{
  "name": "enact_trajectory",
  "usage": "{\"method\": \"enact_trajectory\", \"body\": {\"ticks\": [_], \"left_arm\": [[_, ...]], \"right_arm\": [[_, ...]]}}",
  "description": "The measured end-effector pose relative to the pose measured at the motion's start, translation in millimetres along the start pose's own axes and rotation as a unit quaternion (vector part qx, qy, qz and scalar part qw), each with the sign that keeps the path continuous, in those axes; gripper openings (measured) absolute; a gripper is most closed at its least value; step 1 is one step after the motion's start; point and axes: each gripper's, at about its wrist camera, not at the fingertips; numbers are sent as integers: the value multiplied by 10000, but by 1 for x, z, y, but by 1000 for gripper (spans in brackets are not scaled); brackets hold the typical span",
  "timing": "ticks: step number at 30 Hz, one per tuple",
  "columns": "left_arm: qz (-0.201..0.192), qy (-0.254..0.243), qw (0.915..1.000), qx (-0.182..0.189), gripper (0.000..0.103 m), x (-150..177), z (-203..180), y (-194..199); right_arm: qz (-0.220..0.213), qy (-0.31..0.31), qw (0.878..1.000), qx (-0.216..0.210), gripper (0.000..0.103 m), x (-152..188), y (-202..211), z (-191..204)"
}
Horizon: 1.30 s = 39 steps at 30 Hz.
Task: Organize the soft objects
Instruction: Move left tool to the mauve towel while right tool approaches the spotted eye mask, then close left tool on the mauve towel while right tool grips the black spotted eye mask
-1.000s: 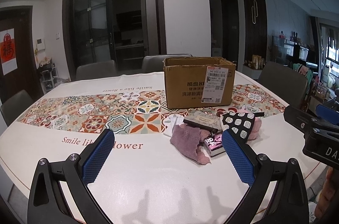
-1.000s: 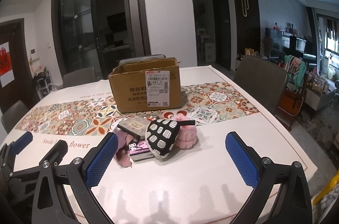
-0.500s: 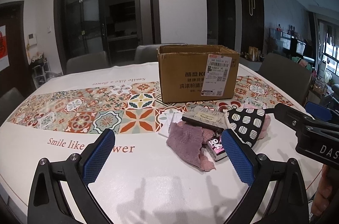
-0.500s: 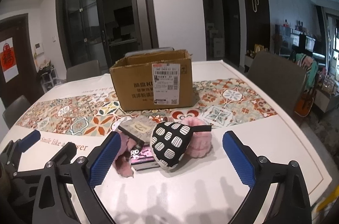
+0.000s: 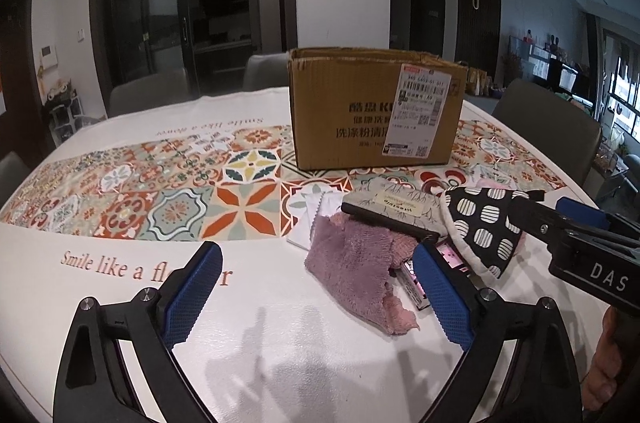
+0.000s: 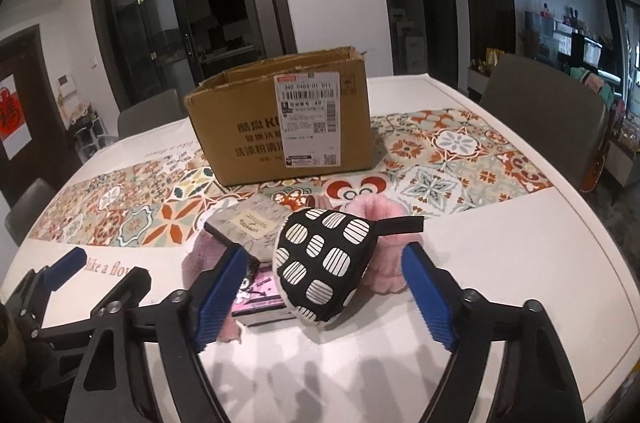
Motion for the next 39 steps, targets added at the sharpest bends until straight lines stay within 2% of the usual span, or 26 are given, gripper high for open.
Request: {"method": "enact_trajectory", "body": {"ticks": [6, 11, 22, 27, 30, 35, 39], "left_arm": [[221, 8, 9998, -2, 95, 1, 0, -18], [358, -9, 9994, 20, 94, 2, -1, -32], [787, 193, 9964, 238, 80, 4, 3, -66], [969, 230, 9945, 331, 75, 6, 2, -79], [1039, 259, 9934, 418, 67, 9, 1, -82], [1131, 317, 9913, 599, 50, 12, 1, -85], [1080, 362, 9910, 701, 32, 13, 1, -81]], "right_arm": [[316, -104, 9994, -115, 69, 2, -23, -3], [529, -160, 9982, -220, 68, 8, -35, -4], [955, -257, 9943, -396, 65, 16, -59, -3], [1013, -286, 9933, -475, 62, 16, -65, -2], [1037, -253, 9929, -526, 54, 16, -67, -1], [1027, -191, 9931, -531, 49, 16, -65, 1], [1014, -143, 9934, -524, 42, 16, -61, 2]]}}
Point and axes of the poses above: each gripper's, at about its wrist camera, not at the fingertips, and y roughly against the way its jaws point, z to its left, x to its underside, and after that the axes turned 7 degrees about x, right-handed
